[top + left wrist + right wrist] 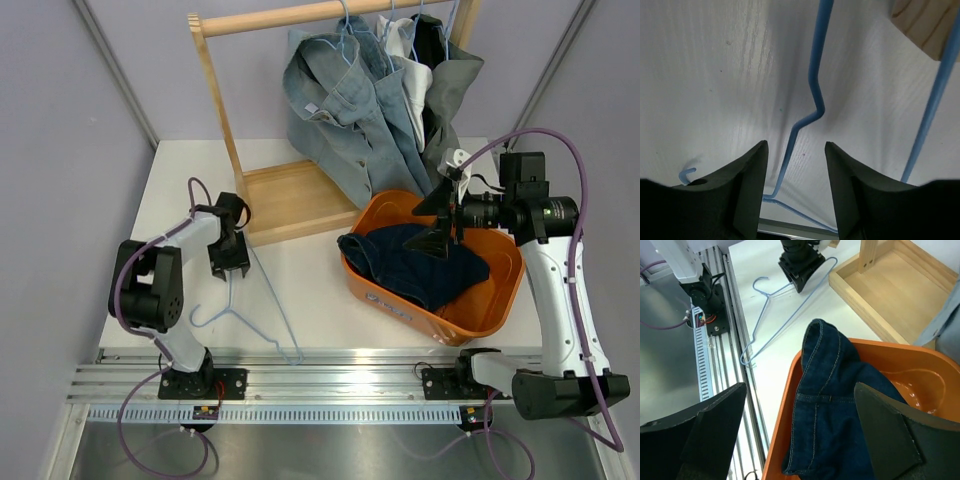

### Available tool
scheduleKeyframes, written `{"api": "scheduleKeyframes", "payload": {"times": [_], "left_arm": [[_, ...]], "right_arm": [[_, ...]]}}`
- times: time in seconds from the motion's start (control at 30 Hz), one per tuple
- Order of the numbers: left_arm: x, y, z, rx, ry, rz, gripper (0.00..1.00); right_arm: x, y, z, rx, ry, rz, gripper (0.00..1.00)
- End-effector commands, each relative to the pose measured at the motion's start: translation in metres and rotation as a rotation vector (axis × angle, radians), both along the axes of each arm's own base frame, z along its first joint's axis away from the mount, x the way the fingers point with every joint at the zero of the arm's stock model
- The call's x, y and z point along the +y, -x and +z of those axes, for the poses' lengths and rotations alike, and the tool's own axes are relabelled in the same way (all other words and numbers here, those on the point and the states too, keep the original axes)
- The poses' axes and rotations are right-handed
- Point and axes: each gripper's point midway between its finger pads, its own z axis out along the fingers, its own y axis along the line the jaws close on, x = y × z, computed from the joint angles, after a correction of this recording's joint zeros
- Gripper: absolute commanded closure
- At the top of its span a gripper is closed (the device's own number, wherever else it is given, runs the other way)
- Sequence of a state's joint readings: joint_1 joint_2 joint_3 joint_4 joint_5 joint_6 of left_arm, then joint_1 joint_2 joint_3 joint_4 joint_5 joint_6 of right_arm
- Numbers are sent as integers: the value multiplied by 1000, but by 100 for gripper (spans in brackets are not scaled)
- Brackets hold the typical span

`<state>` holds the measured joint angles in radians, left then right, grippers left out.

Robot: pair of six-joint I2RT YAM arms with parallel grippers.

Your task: Remove the skirt from the hanger

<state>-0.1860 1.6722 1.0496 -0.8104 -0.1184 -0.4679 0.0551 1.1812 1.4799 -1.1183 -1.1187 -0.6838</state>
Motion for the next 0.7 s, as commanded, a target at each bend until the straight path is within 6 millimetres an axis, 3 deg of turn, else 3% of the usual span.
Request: {"api": "scheduleKeyframes", "payload": {"times": [0.0, 0.03, 0.07, 0.17, 0.2, 0.33, 0.47, 0.5, 0.67], "left_arm": [[9, -12, -5, -34, -45, 8, 54], [10, -11, -7, -32, -47, 11, 61], [9, -12, -9, -32, -40, 10, 77], [4, -13, -7, -31, -11, -5, 98], [4, -13, -4, -33, -6, -7, 100], [-9, -12, 21, -54, 65, -45, 100], [-24, -7, 58, -110, 166, -62, 100], [-28, -3, 65, -106, 190, -62, 100], [-55, 14, 89, -96, 365, -34, 100]], "right_arm": [[12, 4, 15, -30, -60, 55, 4], [16, 7, 15, -27, -65, 75, 4], [20, 9, 13, -18, -67, 88, 4], [34, 20, 10, -17, -63, 156, 5], [38, 23, 8, -9, -60, 175, 4], [56, 35, -2, -1, -31, 276, 5], [79, 47, -13, -39, 13, 409, 5], [89, 59, -18, -41, 39, 467, 5], [137, 72, -44, -143, 149, 642, 5]]}}
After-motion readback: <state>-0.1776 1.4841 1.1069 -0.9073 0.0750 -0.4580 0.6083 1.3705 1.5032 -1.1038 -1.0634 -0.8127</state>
